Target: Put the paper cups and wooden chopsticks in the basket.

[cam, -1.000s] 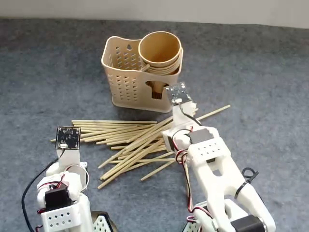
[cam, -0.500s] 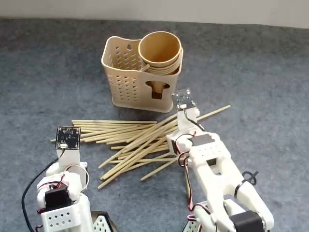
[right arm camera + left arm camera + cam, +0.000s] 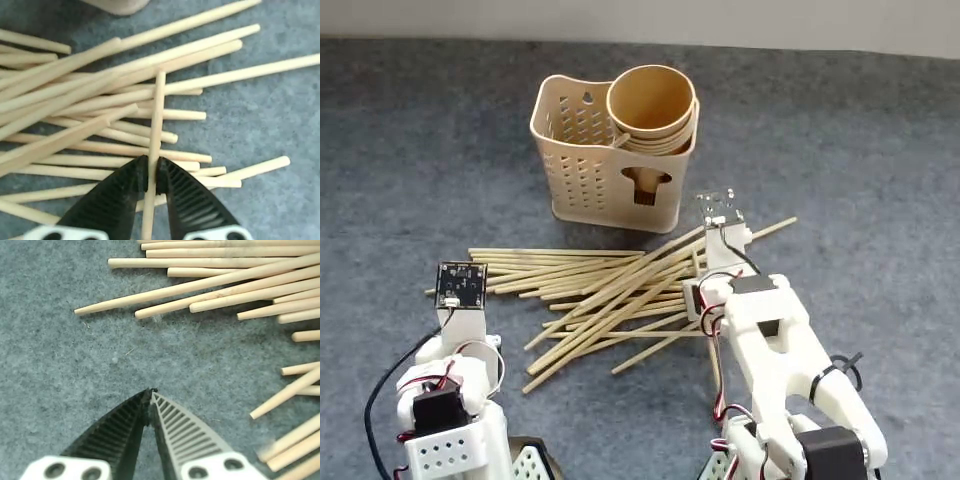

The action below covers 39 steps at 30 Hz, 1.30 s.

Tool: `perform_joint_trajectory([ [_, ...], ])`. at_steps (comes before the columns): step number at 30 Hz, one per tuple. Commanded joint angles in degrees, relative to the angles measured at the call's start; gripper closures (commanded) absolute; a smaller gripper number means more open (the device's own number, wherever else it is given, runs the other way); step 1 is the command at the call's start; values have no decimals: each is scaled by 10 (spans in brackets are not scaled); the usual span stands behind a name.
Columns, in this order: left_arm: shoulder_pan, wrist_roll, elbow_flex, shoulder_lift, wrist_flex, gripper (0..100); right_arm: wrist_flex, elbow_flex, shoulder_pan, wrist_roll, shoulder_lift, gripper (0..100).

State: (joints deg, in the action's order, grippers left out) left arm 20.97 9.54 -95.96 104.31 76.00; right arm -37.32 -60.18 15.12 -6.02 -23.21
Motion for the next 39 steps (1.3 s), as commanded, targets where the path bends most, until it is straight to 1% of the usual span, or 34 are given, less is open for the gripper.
perform_joint_trajectory([
  [1,-12,-4,-11,6,4,995,-78,67,-47,-25,-7,992],
  [5,-12,-4,-11,6,4,995,-111,116,-97,-25,-7,992],
  [11,-13,-4,-11,6,4,995,-109,133,-190,-25,-7,992],
  [15,-13,-4,-11,6,4,995,-112,173,-238,-25,-7,992],
  [19,-13,-4,-11,6,4,995,-175,207,-269,-26,-7,992],
  [21,-13,-4,-11,6,4,995,-210,228,-270,-25,-7,992],
  [25,-13,-4,-11,6,4,995,-317,285,-267,-21,-7,992],
  [31,-13,-4,-11,6,4,995,-435,390,-243,-21,-7,992],
  [36,-13,-4,-11,6,4,995,-547,512,-199,-21,-7,992],
  [39,-13,-4,-11,6,4,995,-594,594,-164,-20,-7,992],
])
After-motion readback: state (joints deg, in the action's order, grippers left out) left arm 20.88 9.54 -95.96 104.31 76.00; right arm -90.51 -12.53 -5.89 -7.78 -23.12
